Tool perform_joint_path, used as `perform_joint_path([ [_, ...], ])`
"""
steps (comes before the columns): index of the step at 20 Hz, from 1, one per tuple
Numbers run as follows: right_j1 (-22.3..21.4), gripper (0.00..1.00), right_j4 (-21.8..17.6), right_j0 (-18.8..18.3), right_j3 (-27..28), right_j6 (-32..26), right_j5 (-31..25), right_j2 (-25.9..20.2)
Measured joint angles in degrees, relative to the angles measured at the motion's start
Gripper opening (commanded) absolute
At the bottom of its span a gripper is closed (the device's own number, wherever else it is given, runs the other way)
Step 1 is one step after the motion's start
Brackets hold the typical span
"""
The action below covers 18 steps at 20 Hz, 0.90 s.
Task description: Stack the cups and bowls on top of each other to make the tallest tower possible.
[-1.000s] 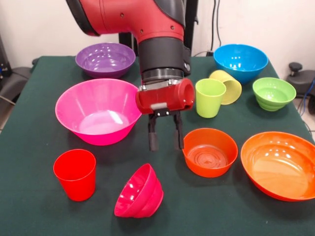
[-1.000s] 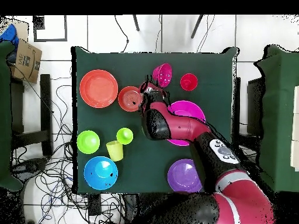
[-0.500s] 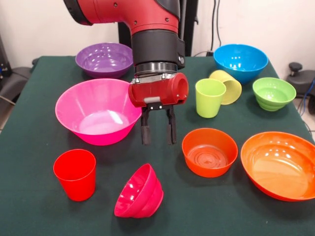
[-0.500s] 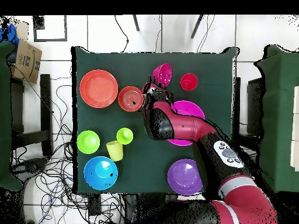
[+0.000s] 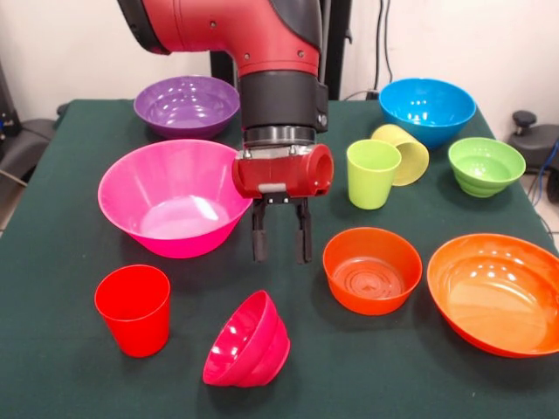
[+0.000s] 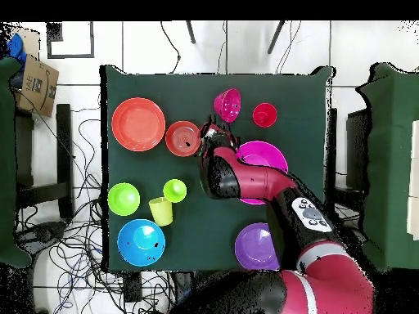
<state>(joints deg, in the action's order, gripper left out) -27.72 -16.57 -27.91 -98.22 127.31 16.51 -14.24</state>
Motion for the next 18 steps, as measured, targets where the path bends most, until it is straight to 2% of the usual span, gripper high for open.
perform_joint_path([
  [10,3.85,1.0,0.01,2.05,2.14,0.0,0.91,4.13],
  [18,5.03,1.0,0.01,3.22,3.47,0.0,0.94,7.42],
])
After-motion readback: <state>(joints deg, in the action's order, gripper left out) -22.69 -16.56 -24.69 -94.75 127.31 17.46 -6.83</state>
